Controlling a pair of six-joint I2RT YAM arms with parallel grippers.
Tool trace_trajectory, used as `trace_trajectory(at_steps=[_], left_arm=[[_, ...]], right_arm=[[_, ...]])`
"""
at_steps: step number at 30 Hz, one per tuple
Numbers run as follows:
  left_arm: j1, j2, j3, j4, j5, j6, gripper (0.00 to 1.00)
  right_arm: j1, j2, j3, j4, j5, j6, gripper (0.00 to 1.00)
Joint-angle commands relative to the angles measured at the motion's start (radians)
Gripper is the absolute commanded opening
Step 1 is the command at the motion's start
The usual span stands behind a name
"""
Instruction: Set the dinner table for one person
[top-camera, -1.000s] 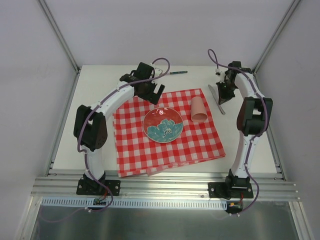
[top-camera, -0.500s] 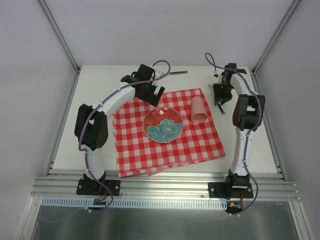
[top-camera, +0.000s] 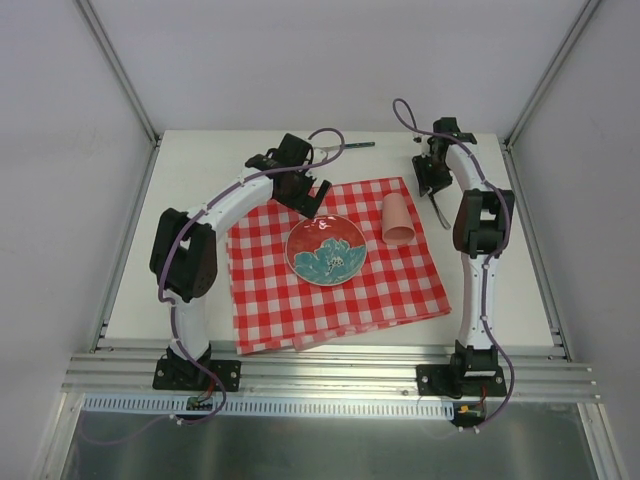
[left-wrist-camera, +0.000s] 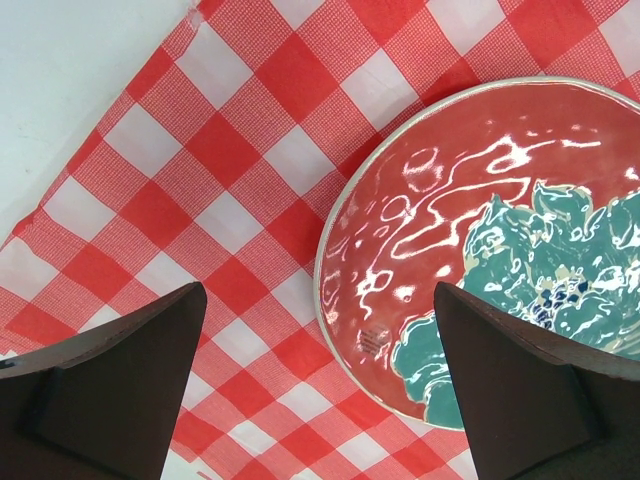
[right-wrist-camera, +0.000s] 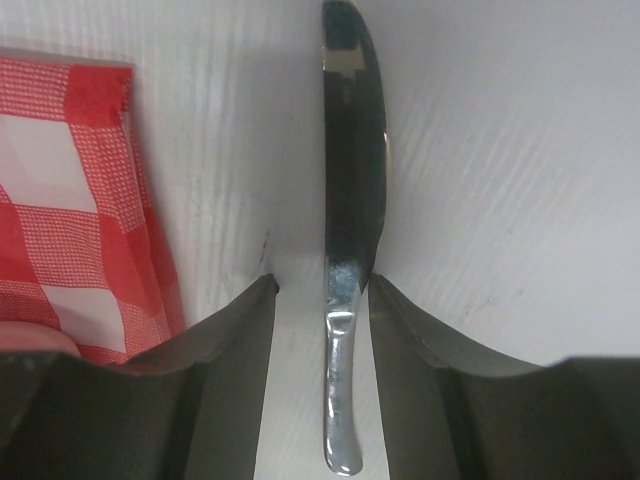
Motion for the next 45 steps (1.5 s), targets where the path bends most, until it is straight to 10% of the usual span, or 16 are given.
trace_trajectory(at_steps=[1,14,30,32,45], left_arm=[[-0.009,-0.053,0.014,-0.008,-0.016,0.015,0.99],[-0.010,-0.015,0.060,-0.008,0.003,-0.011,0.99],[-0.018,-0.024,0.051,-0.008,-0.007,-0.004,0.99],[-0.018,-0.027,0.045,-0.008,-0.010,-0.001,0.99],[-0.019,-0.024,0.048,-0.006,-0.013,-0.005,0.99]], right_arm=[[0.023,-0.027,-0.021,-0.018,0.003,-0.012,0.45],[-0.043,-0.079,-0.121,-0.044,0.037,-0.056,0.45],[-0.002,-0.002,-0.076,-0.101,-0.003,-0.087,0.22],[0.002,0.002,-0.083,-0.102,-0.015,-0.090,0.00],[-0.040,-0.182,-0.164,-0.124,-0.027,-0.059,0.00]])
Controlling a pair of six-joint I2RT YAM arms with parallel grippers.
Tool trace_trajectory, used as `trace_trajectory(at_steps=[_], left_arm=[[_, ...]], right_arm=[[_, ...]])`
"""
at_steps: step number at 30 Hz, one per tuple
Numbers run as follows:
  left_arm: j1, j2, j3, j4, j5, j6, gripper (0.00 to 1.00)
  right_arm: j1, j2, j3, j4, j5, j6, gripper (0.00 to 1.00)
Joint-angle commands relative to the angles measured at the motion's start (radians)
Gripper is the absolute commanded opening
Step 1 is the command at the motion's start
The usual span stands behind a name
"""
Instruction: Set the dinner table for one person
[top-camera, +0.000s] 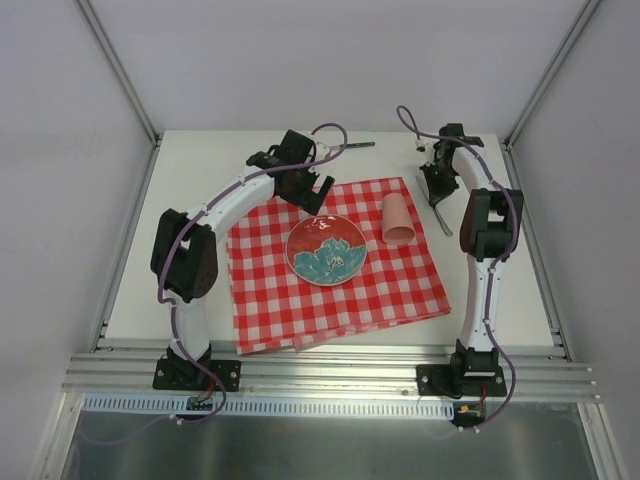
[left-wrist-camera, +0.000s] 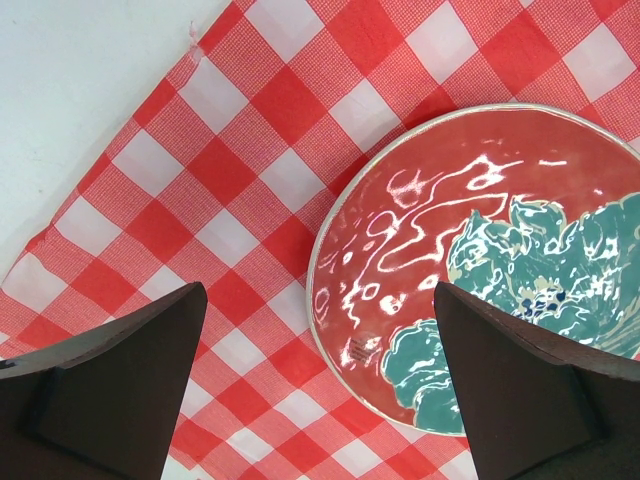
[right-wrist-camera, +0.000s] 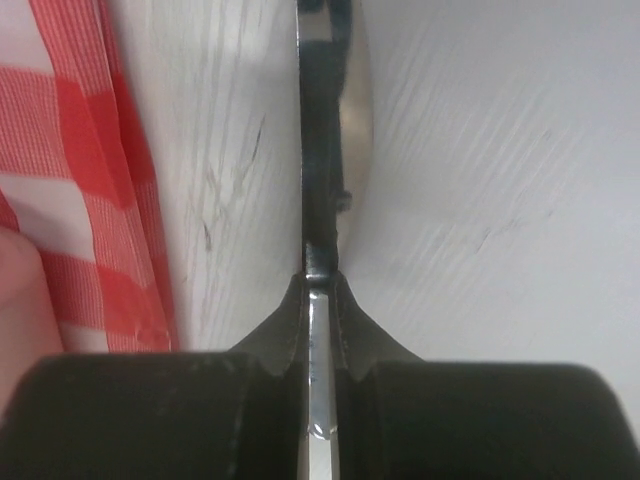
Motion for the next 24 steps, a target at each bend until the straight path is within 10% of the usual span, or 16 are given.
trace_trajectory(at_steps=[1,16,18,24], left_arm=[[-0.007,-0.021,0.017,-0.005,-0.010,-0.003,0.99],[-0.007,-0.004,0.037,0.001,0.016,-0.027,0.99],[-0.007,-0.009,0.034,0.002,0.016,-0.027,0.99],[-0.007,-0.044,-0.013,0.002,0.009,-0.019,0.99]], right_arm=[[-0.026,-0.125,-0.073,-0.108,-0.032,0.025,0.00],[-0.028,-0.296,-0.189,-0.113,0.014,0.071,0.02],[-0.028,-0.259,-0.164,-0.110,0.045,0.073,0.41],[-0.027,-0.096,-0.025,-0.075,0.094,0.068,0.54]])
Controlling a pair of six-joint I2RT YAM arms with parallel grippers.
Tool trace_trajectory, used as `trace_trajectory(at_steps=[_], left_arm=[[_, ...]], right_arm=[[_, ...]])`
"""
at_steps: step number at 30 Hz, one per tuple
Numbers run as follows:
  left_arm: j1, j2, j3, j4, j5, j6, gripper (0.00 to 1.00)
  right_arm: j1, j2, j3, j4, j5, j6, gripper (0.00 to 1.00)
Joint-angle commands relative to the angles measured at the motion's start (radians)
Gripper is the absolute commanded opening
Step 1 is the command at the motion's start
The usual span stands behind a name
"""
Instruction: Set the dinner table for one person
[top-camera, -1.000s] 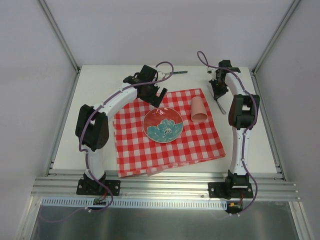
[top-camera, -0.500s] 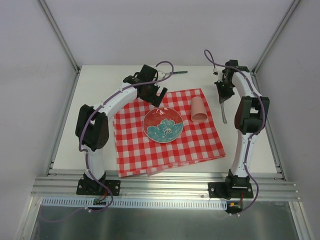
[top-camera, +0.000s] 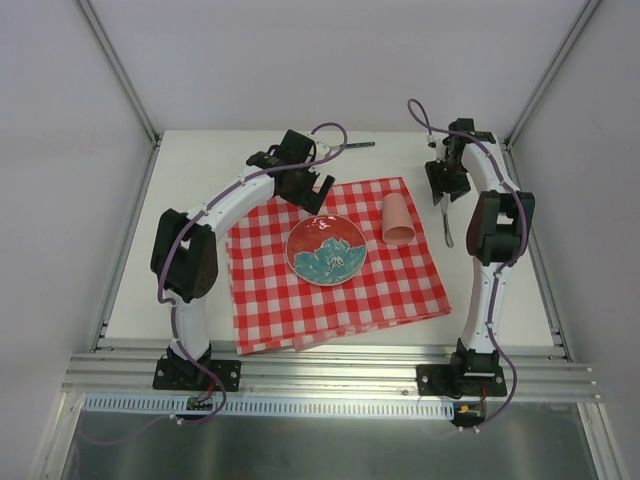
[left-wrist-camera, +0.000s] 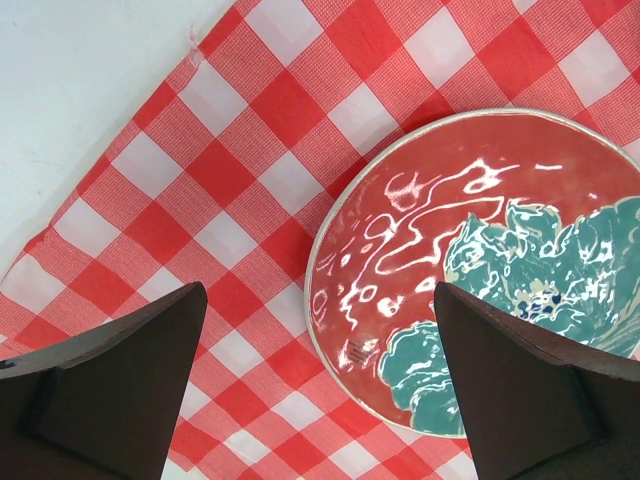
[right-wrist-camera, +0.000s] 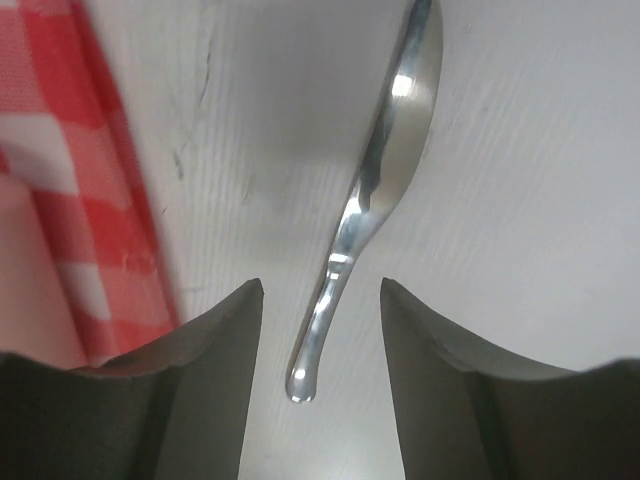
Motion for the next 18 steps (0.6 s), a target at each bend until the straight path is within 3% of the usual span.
trace_trajectory(at_steps=[1,7,18], left_arm=[[-0.007,-0.051,-0.028,-0.001,0.005,-0.009,0.99],[-0.005,-0.088,-0.086,-0.001,-0.012,0.006,0.99],[-0.007,-0.063,-0.039,-0.004,-0.016,0.019,0.99]], right_arm=[[-0.001,0.075,0.105,0.016,0.066,0.005,0.54],[-0.001,0.157,0.182,0.047,0.082,0.008,0.56],[-0.021,0.215,0.235,0.073,0.081,0.025,0.56]])
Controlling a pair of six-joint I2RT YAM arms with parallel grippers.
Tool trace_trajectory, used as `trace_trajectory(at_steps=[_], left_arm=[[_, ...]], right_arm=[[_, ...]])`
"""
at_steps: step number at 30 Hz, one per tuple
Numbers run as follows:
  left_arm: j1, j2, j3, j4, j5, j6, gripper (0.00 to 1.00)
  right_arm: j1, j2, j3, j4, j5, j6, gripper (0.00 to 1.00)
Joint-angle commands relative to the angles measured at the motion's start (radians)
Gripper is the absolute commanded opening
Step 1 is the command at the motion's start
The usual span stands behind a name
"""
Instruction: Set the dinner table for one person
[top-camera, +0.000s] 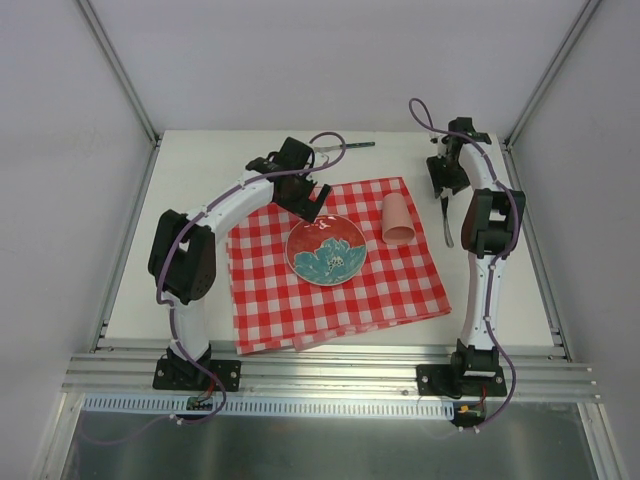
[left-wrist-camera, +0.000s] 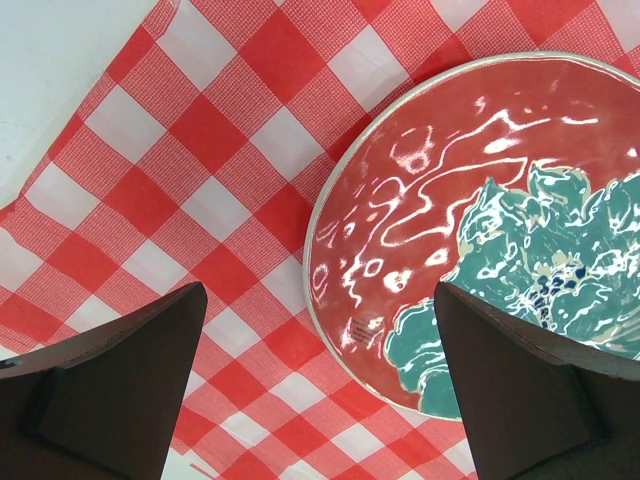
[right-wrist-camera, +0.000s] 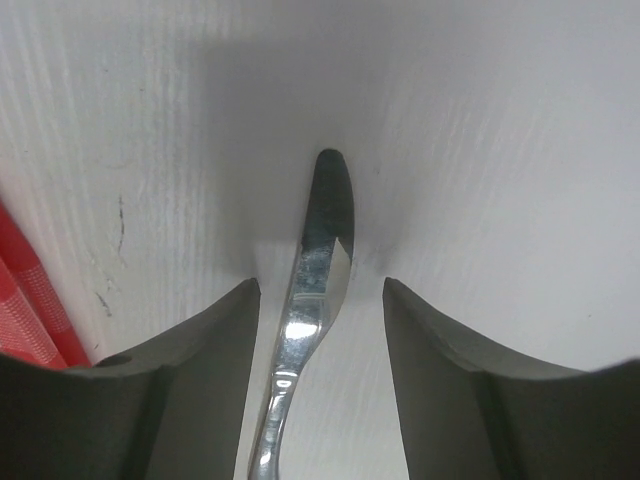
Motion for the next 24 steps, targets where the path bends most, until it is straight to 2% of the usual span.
trace_trajectory(at_steps=[1,4,7,10,11,12,21,22,24], left_arm=[[-0.007,-0.040,0.045,-0.003,-0.012,0.009,0.99],[-0.007,-0.034,0.054,-0.001,-0.012,0.008,0.99],[-0.007,-0.023,0.063,-0.003,-0.012,0.006,0.99],[-0.007,-0.017,0.071,-0.003,-0.012,0.003,0.99],[-0.007,-0.014,0.072,-0.003,-0.012,0.003,0.99],[-0.007,-0.014,0.071,-0.003,-0.012,0.005,0.99],[-0.007,-0.008,0.078,-0.001,-0.006,-0.003,0.99],[-0.007,-0.007,0.080,-0.001,-0.005,-0.003,0.99],[-0.008,-0.007,0.082,-0.001,-0.003,-0.006,0.99]], right_arm=[[-0.003,0.007,0.020,-0.009,0.020,0.020,0.56],[-0.002,0.004,-0.012,-0.021,0.012,0.020,0.55],[0.000,0.001,-0.031,-0.030,-0.012,0.017,0.46],[0.001,-0.002,-0.048,-0.038,-0.053,0.003,0.22],[0.004,-0.003,-0.057,-0.040,-0.055,0.000,0.06],[0.004,-0.006,-0.060,-0.038,-0.051,-0.002,0.00],[0.001,-0.058,-0.103,-0.037,-0.037,-0.002,0.00],[0.001,-0.061,-0.103,-0.031,-0.034,0.007,0.05],[0.001,-0.066,-0.100,-0.032,0.017,0.003,0.25]])
